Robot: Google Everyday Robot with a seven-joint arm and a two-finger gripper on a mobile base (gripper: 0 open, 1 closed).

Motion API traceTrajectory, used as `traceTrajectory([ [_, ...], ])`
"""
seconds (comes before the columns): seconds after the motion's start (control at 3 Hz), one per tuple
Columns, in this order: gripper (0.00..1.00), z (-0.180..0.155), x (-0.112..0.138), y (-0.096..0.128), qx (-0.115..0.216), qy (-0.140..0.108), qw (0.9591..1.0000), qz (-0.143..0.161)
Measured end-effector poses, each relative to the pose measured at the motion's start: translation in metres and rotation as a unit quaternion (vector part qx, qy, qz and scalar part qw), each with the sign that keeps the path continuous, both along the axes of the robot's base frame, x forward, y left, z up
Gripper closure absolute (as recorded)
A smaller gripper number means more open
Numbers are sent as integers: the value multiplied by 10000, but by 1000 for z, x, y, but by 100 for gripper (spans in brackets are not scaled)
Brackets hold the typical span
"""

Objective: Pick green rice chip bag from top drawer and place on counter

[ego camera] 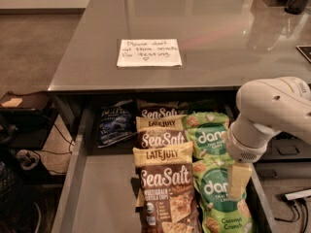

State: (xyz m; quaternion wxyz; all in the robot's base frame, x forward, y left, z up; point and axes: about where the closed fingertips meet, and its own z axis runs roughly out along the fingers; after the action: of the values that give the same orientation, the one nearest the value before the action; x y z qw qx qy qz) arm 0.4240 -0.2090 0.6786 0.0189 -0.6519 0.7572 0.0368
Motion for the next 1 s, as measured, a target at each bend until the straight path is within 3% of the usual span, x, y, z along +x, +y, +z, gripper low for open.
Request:
traceTrajectory([
  [0.33,0,-2,1,-6,313,118,9993,-157],
  [0.67,0,-4,5,-15,975,258,9940,-418],
  [1.0,0,3,12,-15,1869,261,9796,-691],
])
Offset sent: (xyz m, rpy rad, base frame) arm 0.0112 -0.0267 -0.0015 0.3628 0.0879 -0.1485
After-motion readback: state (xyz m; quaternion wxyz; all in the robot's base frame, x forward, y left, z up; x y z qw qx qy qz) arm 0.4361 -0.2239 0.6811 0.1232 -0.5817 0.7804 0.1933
